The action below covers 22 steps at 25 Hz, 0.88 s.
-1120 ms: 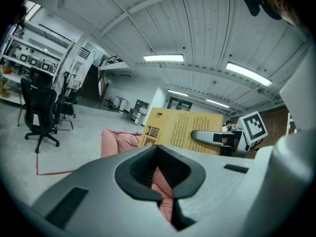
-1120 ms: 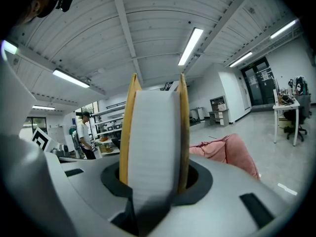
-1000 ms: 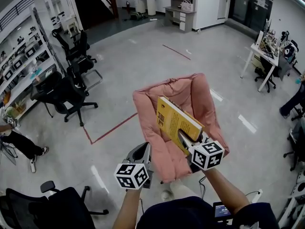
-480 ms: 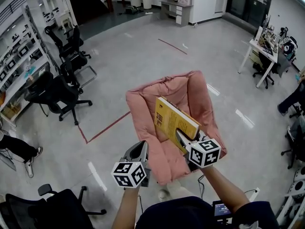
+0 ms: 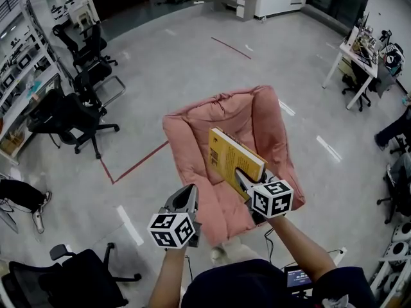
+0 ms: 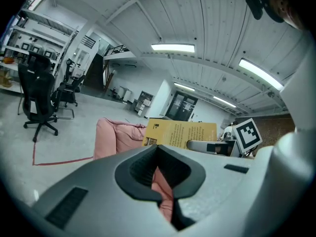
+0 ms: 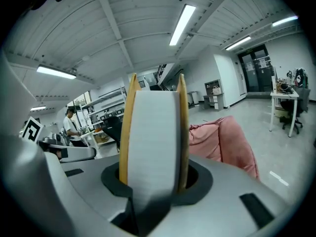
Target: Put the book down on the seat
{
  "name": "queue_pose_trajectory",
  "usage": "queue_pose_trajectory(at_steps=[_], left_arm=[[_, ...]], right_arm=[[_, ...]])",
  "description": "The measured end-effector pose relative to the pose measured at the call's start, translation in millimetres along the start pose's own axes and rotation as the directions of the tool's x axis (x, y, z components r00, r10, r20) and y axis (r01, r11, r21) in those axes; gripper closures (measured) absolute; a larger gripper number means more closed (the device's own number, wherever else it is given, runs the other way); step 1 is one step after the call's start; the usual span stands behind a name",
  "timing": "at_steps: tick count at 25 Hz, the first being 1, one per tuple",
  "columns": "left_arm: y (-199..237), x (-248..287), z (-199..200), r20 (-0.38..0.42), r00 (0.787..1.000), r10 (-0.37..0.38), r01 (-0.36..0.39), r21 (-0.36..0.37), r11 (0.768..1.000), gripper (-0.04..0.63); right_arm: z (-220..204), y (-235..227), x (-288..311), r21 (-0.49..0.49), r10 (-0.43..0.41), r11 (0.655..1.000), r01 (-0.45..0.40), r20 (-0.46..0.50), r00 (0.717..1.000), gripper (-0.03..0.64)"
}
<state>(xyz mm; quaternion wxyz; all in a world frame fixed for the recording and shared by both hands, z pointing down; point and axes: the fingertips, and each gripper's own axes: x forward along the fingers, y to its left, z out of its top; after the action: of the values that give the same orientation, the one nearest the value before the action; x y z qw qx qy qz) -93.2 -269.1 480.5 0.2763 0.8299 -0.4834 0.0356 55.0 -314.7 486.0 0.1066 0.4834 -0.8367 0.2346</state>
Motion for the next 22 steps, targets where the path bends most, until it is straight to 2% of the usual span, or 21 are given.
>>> queue_pose_trajectory(at_steps=[13,22], left_arm=[[24.5,35.3,-28.6,-0.090,0.995,0.051,-0.056,-0.055,0.997,0.591],[43.1,50.0,-68.1,-0.161,0.982,0.094,-0.113,-0.110,0.987,0.591]], right_arm=[[-54.1,-40.1,39.4,0.047,-0.012,0.999,0.020,-0.166,0.986,0.462],[-123.4,-71.4,65.8,0.034,-0.034,0.998,0.048,-0.342,0.939,0.462]])
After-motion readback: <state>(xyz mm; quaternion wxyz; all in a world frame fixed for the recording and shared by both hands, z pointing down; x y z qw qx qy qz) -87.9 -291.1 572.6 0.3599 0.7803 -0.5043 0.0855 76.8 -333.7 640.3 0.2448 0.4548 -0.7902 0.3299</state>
